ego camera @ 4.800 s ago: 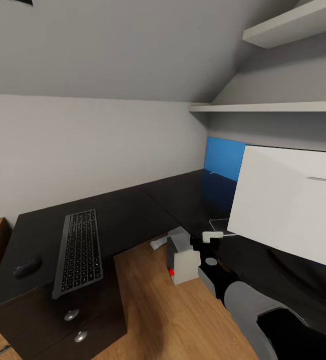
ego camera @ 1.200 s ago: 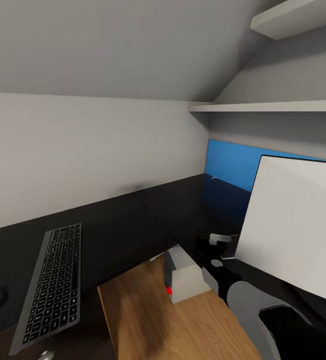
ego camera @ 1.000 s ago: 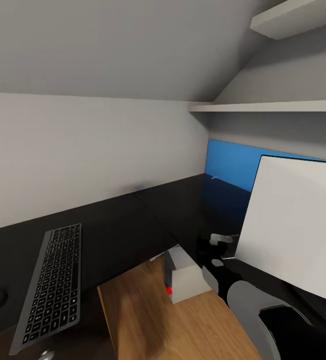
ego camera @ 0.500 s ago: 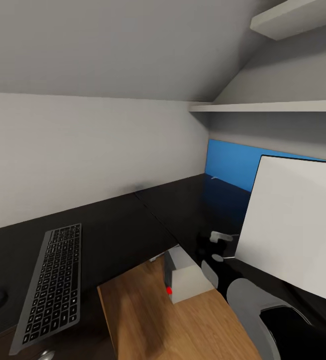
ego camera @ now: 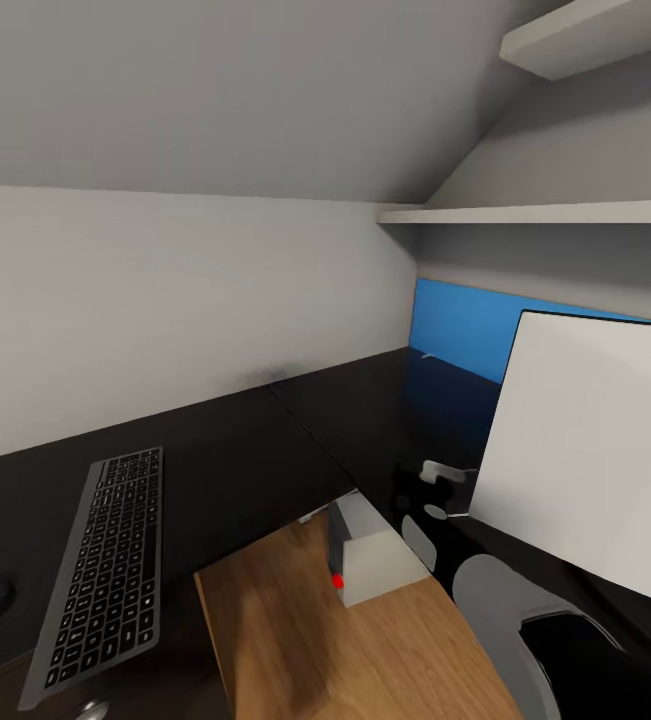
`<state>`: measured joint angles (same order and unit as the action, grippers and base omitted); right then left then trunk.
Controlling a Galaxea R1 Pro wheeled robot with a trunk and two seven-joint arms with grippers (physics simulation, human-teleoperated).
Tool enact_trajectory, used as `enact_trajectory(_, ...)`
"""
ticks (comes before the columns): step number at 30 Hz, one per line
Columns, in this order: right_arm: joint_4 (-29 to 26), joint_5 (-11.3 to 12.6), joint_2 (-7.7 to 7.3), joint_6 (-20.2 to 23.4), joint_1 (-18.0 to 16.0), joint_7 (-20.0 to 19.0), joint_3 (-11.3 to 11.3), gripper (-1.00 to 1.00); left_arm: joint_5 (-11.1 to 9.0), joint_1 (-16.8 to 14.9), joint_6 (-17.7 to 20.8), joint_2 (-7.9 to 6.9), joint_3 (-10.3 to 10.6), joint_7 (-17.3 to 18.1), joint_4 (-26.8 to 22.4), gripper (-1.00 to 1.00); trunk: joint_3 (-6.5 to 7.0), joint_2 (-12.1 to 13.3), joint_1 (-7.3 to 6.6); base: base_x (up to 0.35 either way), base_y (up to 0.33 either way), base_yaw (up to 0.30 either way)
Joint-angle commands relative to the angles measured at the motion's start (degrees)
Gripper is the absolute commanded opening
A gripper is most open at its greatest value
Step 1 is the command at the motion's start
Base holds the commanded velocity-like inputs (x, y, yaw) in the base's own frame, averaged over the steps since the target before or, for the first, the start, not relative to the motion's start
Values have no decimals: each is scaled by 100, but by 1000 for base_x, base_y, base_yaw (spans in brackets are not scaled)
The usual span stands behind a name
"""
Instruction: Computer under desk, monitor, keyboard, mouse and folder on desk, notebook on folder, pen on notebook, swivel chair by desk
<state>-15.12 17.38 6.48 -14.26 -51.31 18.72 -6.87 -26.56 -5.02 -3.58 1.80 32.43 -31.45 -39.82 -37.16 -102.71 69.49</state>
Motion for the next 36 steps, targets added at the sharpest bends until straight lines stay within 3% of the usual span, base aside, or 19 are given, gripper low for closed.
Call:
enact_trajectory(1,514,119,0,-24,-1,18,-6,100,-60,-7,-37,-4,35,-37,0,100,-7,-2,0,0,0,0)
enact_trajectory(22,505,117,7,-67,-1,11,-25,100,-60,-7,-37,-10,35,-37,0,100,-7,-2,0,-2,2,0)
enact_trajectory(36,505,117,2,-68,-1,-68,-25,100,-52,-7,-37,-11,35,-37,0,100,-7,-2,0,-91,80,0)
